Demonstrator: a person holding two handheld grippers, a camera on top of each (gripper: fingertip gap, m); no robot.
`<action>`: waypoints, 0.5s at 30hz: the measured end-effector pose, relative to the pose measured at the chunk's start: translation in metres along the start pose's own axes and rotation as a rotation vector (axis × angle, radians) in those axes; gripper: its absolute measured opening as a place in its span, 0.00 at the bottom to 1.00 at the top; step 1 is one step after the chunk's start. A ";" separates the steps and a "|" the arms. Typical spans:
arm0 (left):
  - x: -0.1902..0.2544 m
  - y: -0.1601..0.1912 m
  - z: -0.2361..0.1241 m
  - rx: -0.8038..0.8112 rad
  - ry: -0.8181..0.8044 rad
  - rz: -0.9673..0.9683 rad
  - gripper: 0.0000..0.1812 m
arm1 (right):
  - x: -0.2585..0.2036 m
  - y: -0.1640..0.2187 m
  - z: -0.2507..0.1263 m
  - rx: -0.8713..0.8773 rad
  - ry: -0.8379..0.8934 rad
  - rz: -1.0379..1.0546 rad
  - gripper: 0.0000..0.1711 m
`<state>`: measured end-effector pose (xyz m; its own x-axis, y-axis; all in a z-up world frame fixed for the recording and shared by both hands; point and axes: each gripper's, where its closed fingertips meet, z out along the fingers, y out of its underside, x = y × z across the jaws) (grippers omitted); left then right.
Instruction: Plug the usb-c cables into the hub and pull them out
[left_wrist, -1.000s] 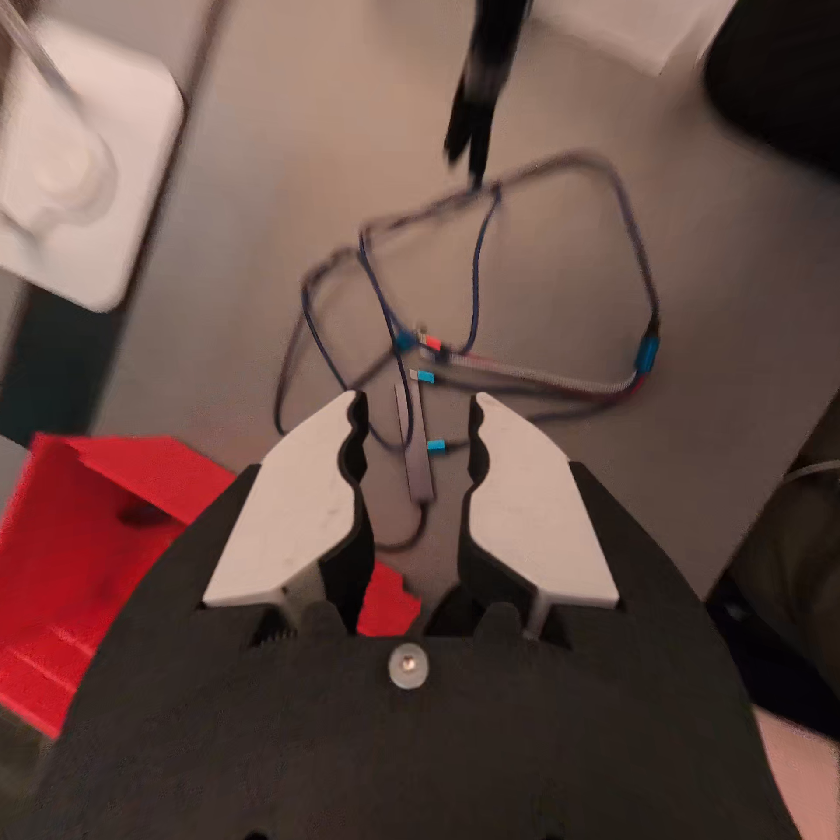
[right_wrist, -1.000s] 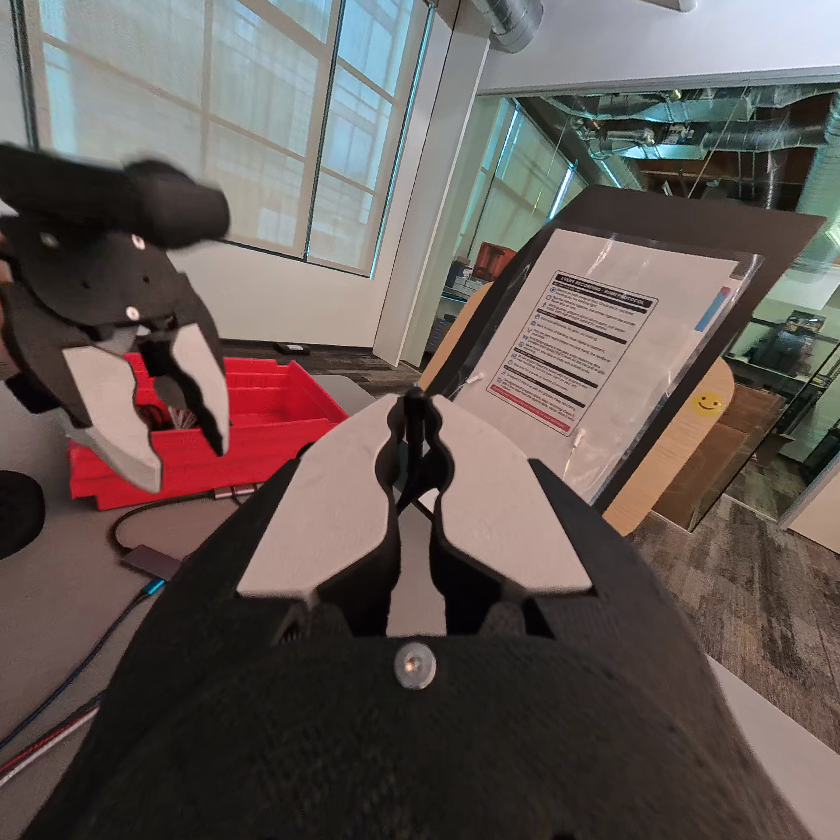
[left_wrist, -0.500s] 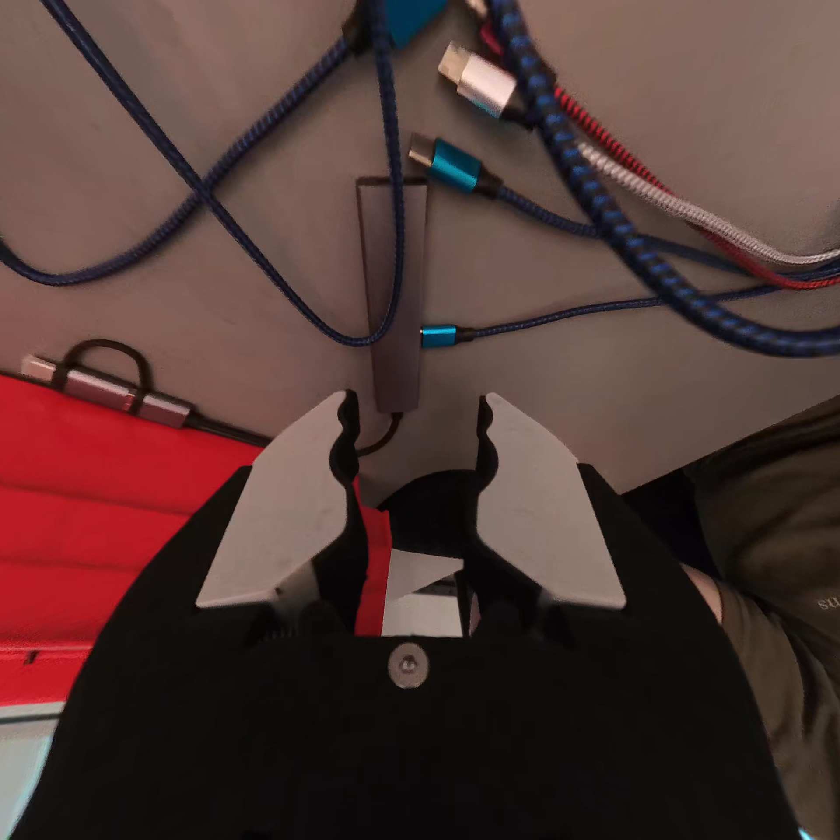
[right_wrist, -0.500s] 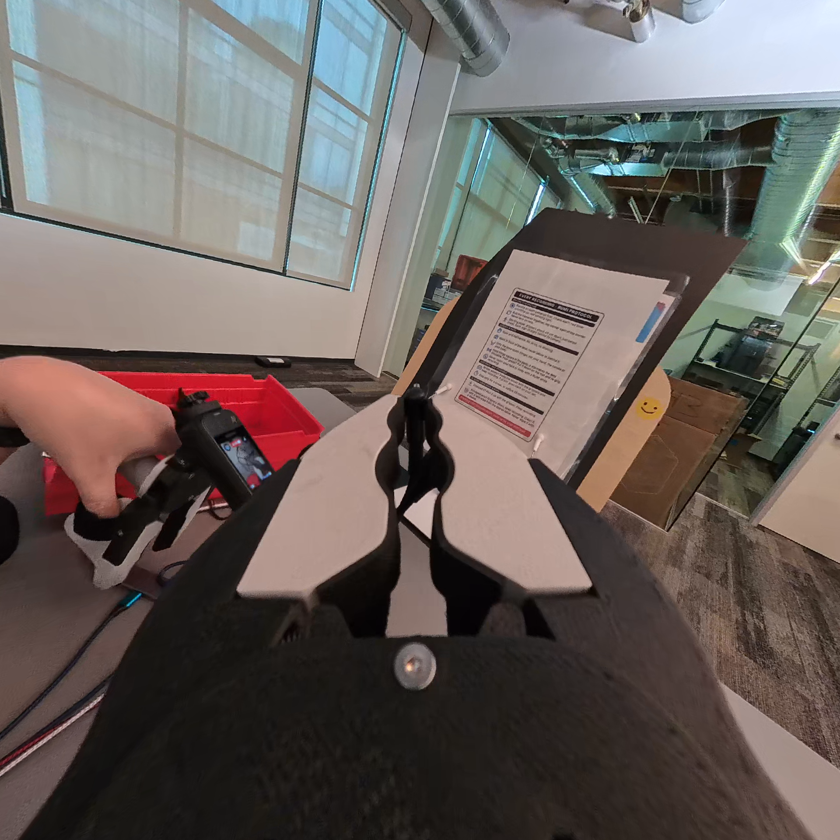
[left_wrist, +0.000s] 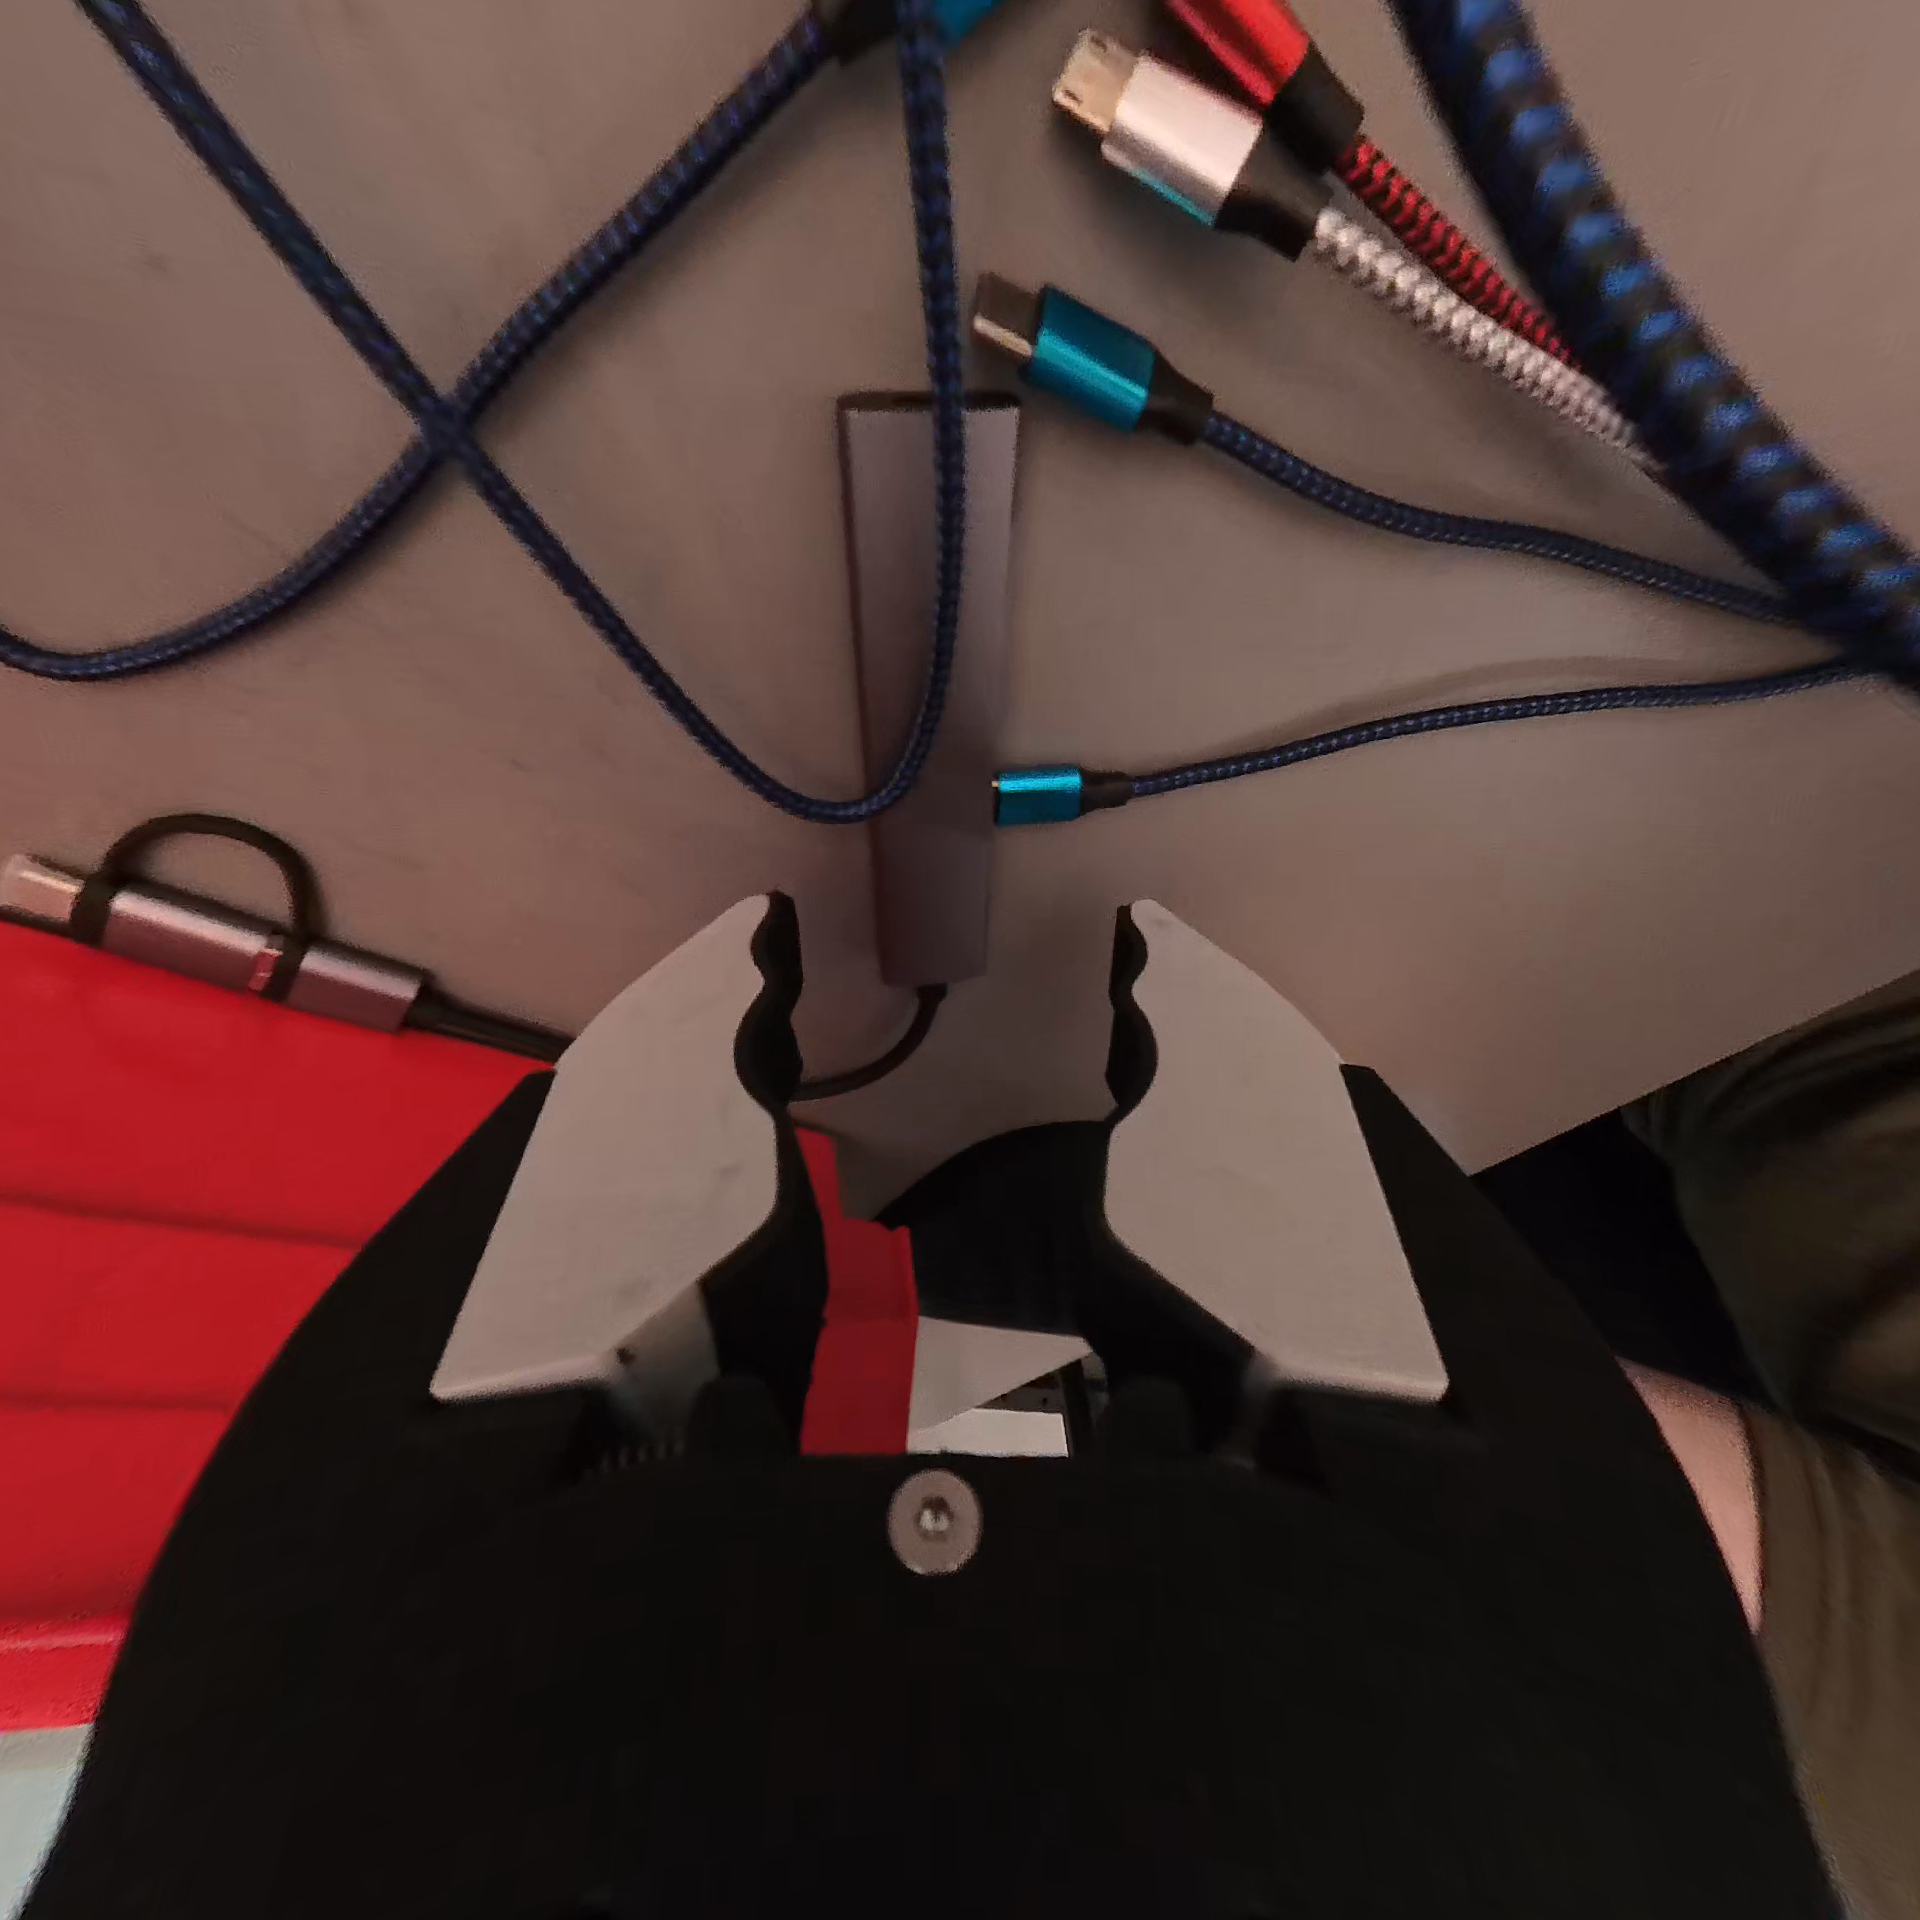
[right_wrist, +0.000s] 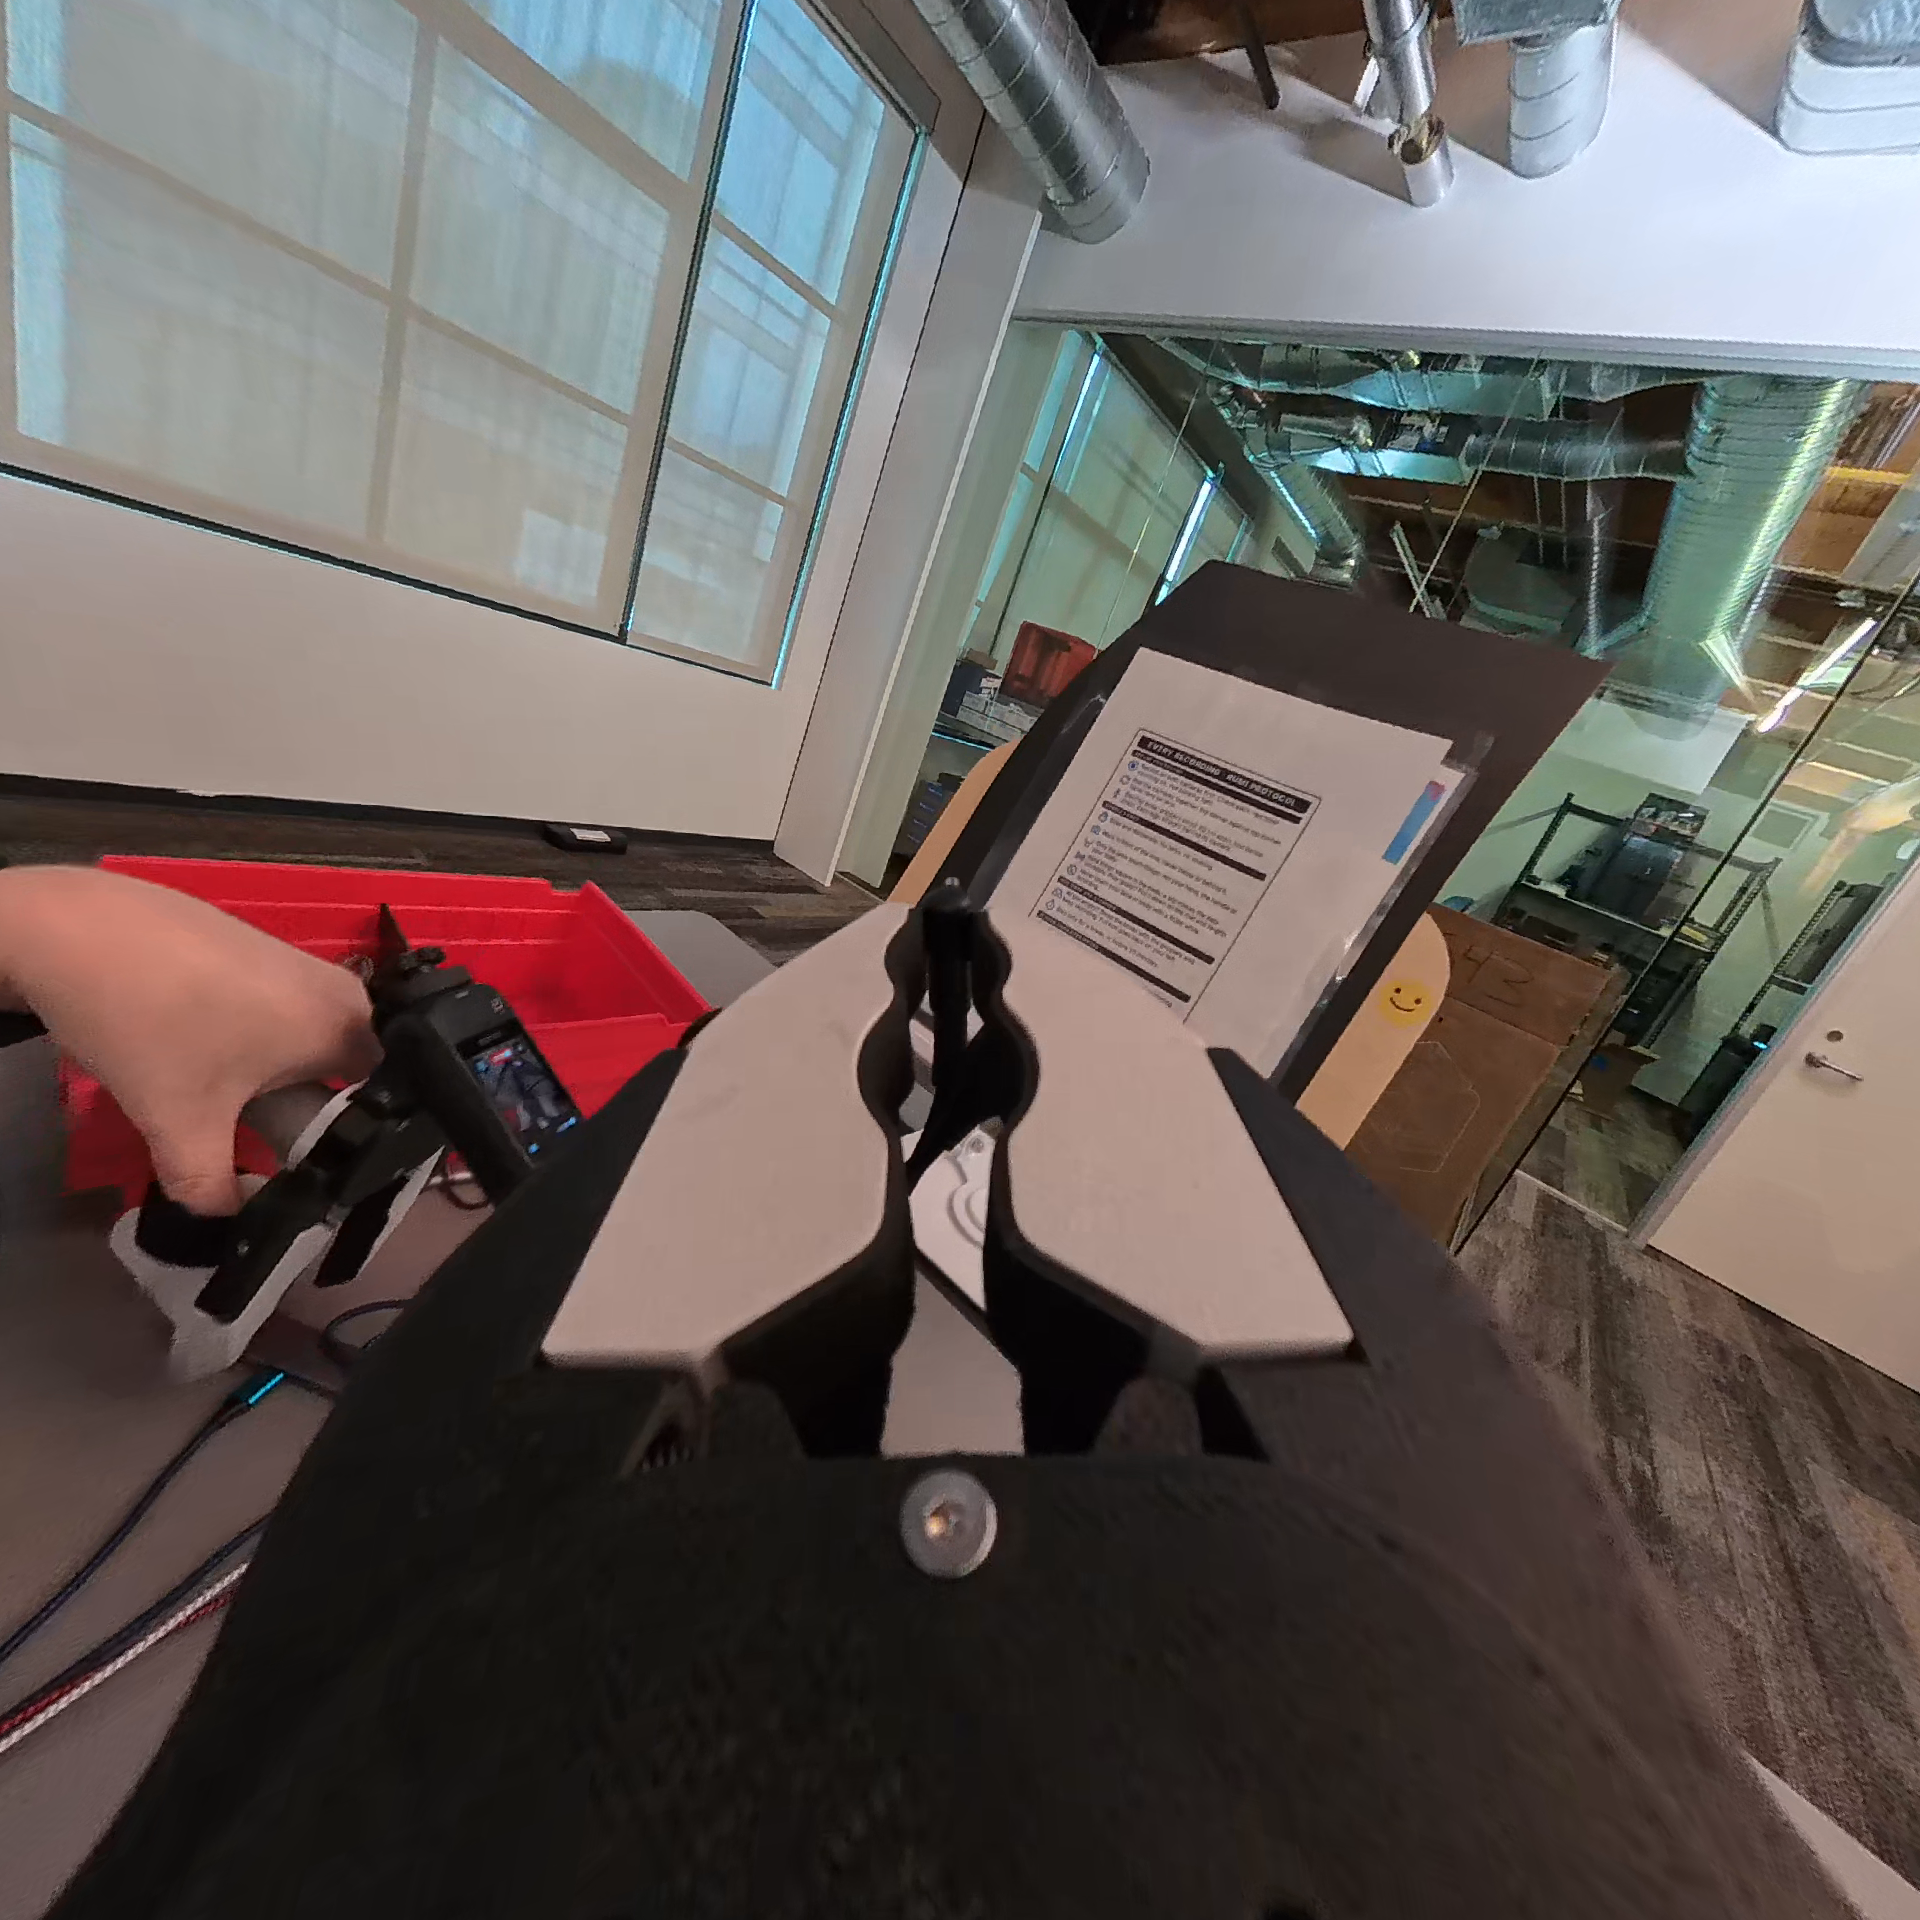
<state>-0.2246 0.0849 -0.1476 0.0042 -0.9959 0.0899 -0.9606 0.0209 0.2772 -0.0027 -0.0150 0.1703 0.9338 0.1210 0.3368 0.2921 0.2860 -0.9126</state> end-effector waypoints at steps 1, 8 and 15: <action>0.001 0.003 0.004 -0.011 0.002 -0.002 0.32 | 0.002 -0.001 -0.001 0.000 0.012 0.005 0.05; -0.010 0.006 0.015 0.006 -0.055 -0.060 0.30 | 0.023 0.010 -0.004 -0.098 0.167 0.055 0.05; -0.002 0.003 0.016 0.068 -0.101 -0.044 0.18 | 0.023 0.027 0.002 -0.203 0.197 0.048 0.05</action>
<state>-0.2318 0.0860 -0.1620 0.0224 -0.9996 -0.0192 -0.9768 -0.0260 0.2126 0.0263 -0.0030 0.1539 0.9640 -0.0632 0.2582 0.2630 0.0858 -0.9610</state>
